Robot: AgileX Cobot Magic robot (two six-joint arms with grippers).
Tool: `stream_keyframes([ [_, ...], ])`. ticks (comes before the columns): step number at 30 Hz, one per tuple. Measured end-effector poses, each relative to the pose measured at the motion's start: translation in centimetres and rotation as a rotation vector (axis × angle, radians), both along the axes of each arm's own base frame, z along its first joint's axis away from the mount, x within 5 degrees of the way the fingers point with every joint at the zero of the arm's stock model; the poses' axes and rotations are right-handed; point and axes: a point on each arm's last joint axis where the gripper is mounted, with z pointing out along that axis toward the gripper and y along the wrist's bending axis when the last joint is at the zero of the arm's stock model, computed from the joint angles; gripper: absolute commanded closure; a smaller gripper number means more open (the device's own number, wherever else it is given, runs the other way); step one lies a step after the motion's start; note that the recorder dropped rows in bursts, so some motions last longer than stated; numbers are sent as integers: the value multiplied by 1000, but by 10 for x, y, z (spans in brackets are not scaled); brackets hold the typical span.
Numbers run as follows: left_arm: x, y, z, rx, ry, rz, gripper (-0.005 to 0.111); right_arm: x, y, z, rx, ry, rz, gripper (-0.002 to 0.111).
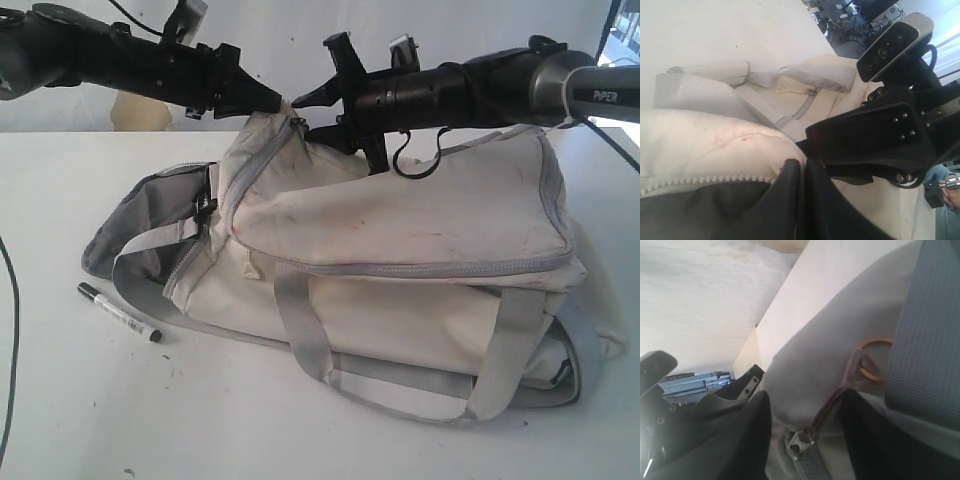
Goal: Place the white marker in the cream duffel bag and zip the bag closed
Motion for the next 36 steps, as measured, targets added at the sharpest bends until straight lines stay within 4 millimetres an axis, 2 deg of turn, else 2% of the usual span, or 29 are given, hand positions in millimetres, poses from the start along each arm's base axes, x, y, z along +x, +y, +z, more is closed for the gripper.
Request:
stream_keyframes([
  [4,0,0,0,0,-1,-1,107,0,1,0,4,1,-3,75],
  [12,0,1,-2,19,-5,-3,107,1,2,-3,2,6,-8,109],
  [26,0,3,-8,95,19,2,107,-1,-2,-3,-29,-77,76,108],
  [36,-1,4,-8,93,59,13,107,-9,-2,2,-71,-269,253,108],
])
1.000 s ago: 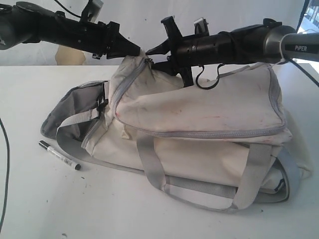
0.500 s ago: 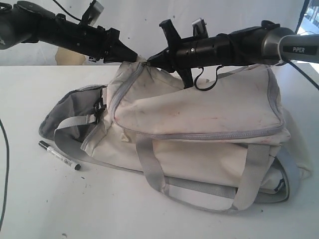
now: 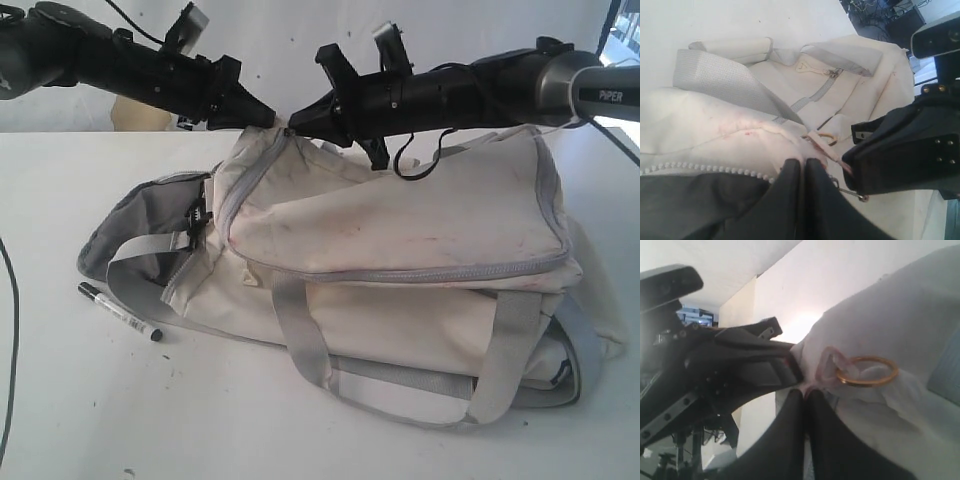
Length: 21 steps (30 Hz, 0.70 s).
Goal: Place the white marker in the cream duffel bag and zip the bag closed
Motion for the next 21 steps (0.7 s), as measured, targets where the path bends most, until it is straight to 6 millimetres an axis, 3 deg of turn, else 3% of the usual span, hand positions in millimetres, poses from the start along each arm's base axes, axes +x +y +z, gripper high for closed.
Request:
stream_keyframes([
  [9,-1,-1,1,-18,43,7,107,-7,-1,16,-35,-155,88,108],
  [21,-1,-2,4,-73,146,54,107,-13,-2,10,-123,-171,177,108],
])
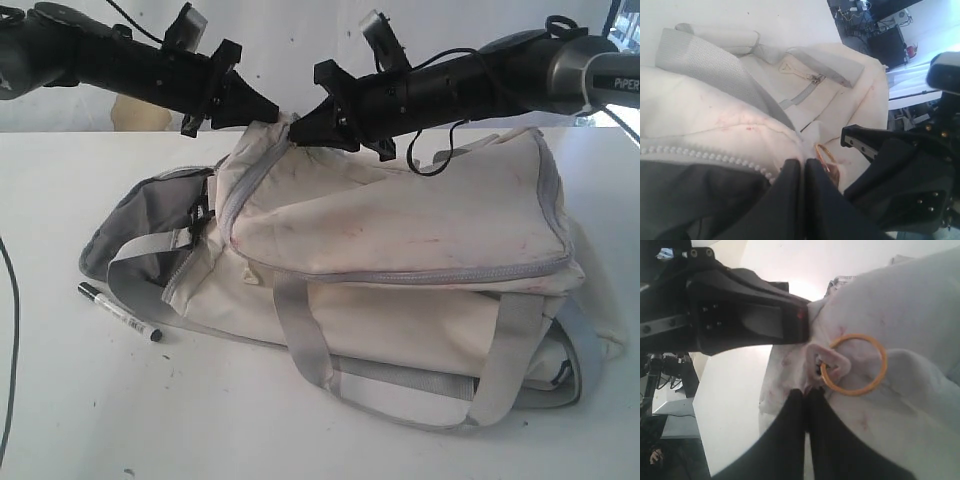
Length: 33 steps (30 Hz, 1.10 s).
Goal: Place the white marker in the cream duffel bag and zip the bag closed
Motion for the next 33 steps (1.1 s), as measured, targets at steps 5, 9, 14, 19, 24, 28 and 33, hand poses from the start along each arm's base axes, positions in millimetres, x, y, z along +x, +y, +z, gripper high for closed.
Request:
stream_keyframes([
  [5,1,0,1,-23,82,44,107,-4,9,0,-9,-18,29,108],
  [9,1,0,1,-29,118,69,107,-8,16,0,-8,-20,52,108],
  [14,3,2,1,-33,127,93,107,-17,19,1,10,-3,147,108],
  [19,5,2,2,-42,129,115,107,-26,21,2,21,18,236,108],
  [24,7,3,2,-52,143,147,107,-29,19,6,-19,-5,259,108],
  [28,9,3,2,-56,151,171,107,-34,18,16,-56,-39,278,108],
  [33,11,3,2,-64,175,203,107,-40,24,25,-68,-62,293,108],
])
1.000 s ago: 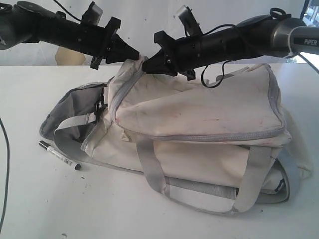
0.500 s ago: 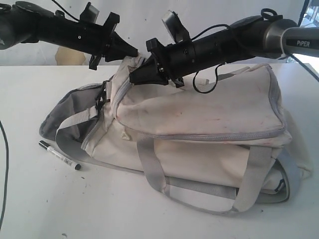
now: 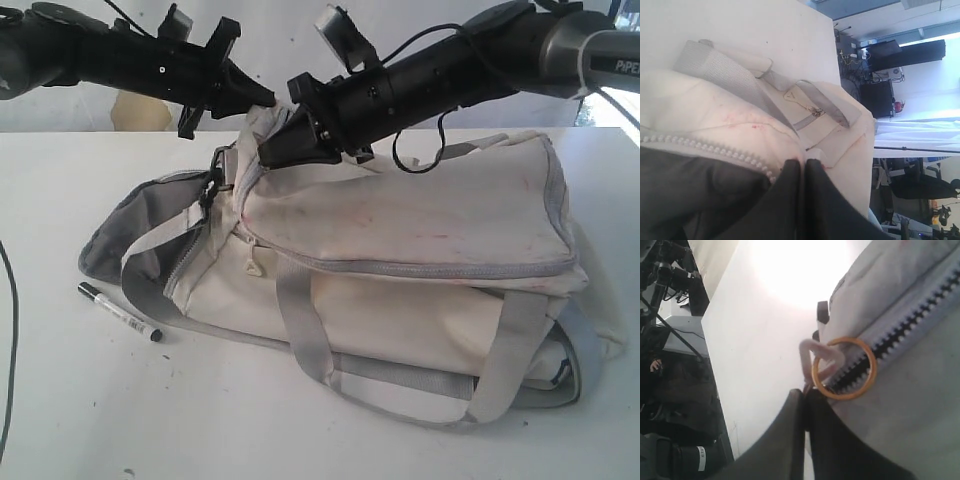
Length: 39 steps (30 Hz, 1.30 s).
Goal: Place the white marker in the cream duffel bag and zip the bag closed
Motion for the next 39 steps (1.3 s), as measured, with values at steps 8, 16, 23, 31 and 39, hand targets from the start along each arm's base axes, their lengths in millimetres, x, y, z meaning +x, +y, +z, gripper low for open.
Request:
stream_keyframes([
  [8,0,0,0,-1,2,3,107,-18,25,-2,-55,-27,90,108],
  [16,0,2,0,-2,8,1,107,-38,41,2,-202,-84,160,108],
  [23,1,7,0,-9,33,10,107,-51,45,12,-310,-143,177,108],
  [31,2,7,0,-8,28,21,107,-61,35,25,-505,-198,160,107],
  [39,6,12,0,16,-55,31,107,-69,39,26,-487,-18,99,65],
])
